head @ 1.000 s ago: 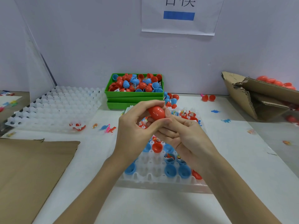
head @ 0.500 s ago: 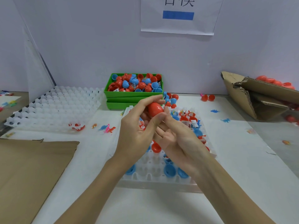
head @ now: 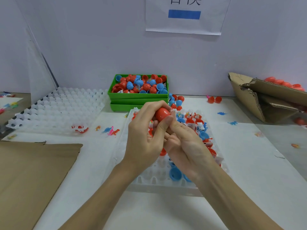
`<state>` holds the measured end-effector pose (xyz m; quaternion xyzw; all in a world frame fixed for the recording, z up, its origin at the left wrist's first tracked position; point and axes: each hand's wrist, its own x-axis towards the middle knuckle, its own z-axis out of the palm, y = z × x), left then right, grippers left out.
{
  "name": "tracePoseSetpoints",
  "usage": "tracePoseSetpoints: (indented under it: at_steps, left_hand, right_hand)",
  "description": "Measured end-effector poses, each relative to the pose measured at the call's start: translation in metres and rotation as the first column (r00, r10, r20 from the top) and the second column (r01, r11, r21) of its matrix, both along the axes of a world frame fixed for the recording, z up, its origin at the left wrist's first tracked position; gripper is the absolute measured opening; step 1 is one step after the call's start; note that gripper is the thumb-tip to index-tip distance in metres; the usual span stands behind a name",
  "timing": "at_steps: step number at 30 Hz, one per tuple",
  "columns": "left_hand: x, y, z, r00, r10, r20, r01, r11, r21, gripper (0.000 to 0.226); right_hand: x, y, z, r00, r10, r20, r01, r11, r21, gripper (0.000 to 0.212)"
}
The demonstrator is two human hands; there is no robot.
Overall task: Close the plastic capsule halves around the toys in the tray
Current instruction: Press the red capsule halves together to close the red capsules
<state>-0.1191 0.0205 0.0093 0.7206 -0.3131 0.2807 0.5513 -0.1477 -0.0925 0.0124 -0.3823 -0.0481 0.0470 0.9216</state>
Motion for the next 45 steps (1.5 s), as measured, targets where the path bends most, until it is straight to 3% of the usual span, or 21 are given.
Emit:
tracePoseSetpoints:
  at_steps: [3, 6, 8, 10, 12, 14, 19, 24, 29, 37, 41, 45]
  left_hand:
    - [0.003, 0.001, -0.002, 0.999, -0.010, -0.038, 0.010, 1.000, -0.006, 0.028]
    - [0.005, 0.000, -0.006, 0.974, -0.129, -0.187, 0.115, 0.990, -0.083, 0.028]
    - [0.007, -0.003, -0.008, 0.913, -0.277, -0.299, 0.221, 0.953, -0.208, 0.031]
    - [0.009, -0.006, -0.009, 0.796, -0.480, -0.368, 0.323, 0.852, -0.413, 0.038]
    - [0.009, -0.006, -0.009, 0.666, -0.654, -0.359, 0.383, 0.713, -0.588, 0.044]
    - [0.009, -0.006, -0.011, 0.584, -0.739, -0.334, 0.417, 0.627, -0.658, 0.048]
    - [0.007, -0.008, -0.014, 0.517, -0.792, -0.326, 0.418, 0.566, -0.710, 0.055]
    - [0.004, -0.008, -0.011, 0.454, -0.845, -0.282, 0.409, 0.479, -0.776, 0.039]
    - [0.002, -0.010, -0.011, 0.491, -0.821, -0.290, 0.369, 0.498, -0.785, 0.039]
    - [0.001, -0.007, -0.005, 0.567, -0.746, -0.350, 0.355, 0.605, -0.713, 0.042]
    - [0.009, -0.001, -0.006, 0.675, -0.590, -0.443, 0.310, 0.771, -0.556, 0.039]
    - [0.014, 0.000, -0.008, 0.745, -0.455, -0.487, 0.239, 0.865, -0.442, 0.032]
  right_hand:
    - [0.000, 0.001, 0.000, 1.000, -0.024, -0.002, 0.024, 1.000, -0.019, 0.031]
    - [0.001, 0.003, 0.000, 0.992, -0.112, 0.050, 0.116, 0.989, -0.095, 0.038]
    - [0.002, 0.003, 0.000, 0.970, -0.201, 0.134, 0.225, 0.952, -0.205, 0.039]
    - [0.002, 0.003, 0.000, 0.919, -0.315, 0.236, 0.385, 0.843, -0.375, 0.041]
    - [0.001, 0.004, -0.001, 0.852, -0.391, 0.347, 0.519, 0.713, -0.472, 0.044]
    - [0.000, 0.005, -0.002, 0.804, -0.408, 0.433, 0.586, 0.664, -0.464, 0.041]
    - [-0.002, 0.006, -0.003, 0.734, -0.415, 0.537, 0.660, 0.619, -0.425, 0.020]
    - [-0.002, 0.007, -0.004, 0.729, -0.418, 0.541, 0.663, 0.626, -0.409, 0.023]
    - [-0.001, 0.003, -0.004, 0.777, -0.408, 0.479, 0.610, 0.676, -0.414, 0.032]
    - [0.003, -0.001, -0.004, 0.768, -0.380, 0.515, 0.622, 0.634, -0.460, 0.030]
    - [0.008, -0.008, -0.004, 0.718, -0.334, 0.610, 0.690, 0.455, -0.563, 0.037]
    - [0.013, -0.017, -0.009, 0.630, -0.211, 0.747, 0.776, 0.123, -0.619, 0.044]
